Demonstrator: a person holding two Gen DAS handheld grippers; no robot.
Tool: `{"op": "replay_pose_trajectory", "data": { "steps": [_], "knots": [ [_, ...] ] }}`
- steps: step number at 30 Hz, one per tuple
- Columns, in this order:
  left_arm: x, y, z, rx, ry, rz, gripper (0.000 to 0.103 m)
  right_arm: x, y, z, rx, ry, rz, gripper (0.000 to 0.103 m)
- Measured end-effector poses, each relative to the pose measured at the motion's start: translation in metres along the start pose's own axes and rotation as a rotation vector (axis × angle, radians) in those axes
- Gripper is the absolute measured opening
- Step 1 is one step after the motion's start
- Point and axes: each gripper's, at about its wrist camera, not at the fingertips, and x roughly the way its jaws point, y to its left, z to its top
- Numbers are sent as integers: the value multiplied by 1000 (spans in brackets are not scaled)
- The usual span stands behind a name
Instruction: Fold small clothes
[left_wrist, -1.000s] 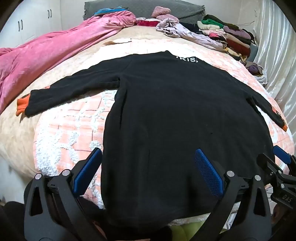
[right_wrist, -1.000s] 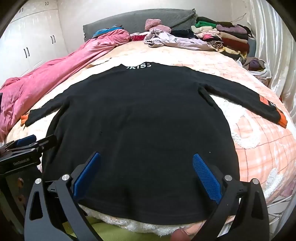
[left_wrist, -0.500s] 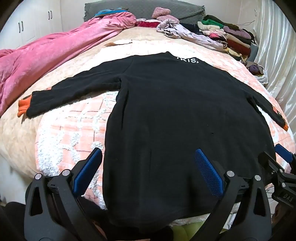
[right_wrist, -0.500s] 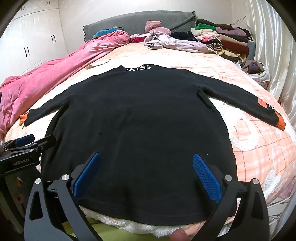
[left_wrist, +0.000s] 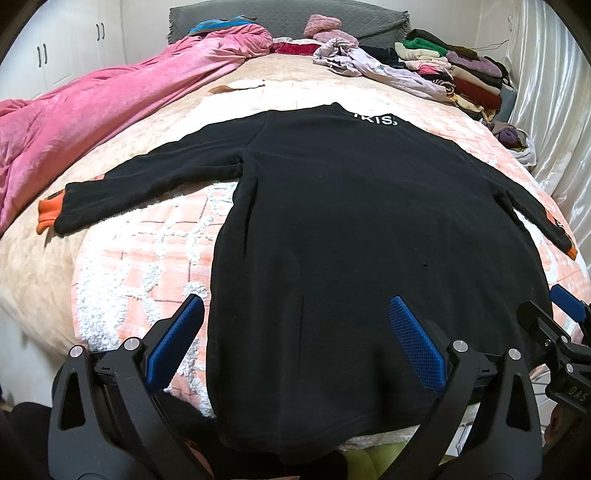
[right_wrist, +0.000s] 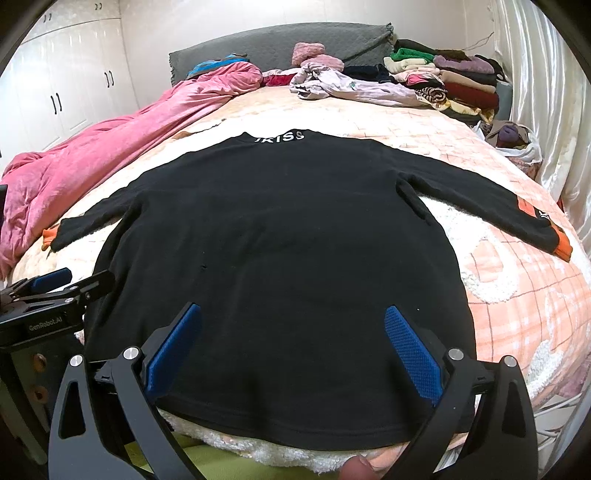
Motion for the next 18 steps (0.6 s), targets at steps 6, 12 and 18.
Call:
{"op": "replay_pose_trajectory", "data": {
  "steps": [6,12,18],
  "knots": [
    [-1,0,0,1,-1,5,94,0,0,0,1,3,2,99],
    [-1,-3,0,4,1,8,94,1,0,0,0,5,2,99],
    [-1,-2,0,4,1,7,94,1,0,0,1,0,1,99]
  ]
}}
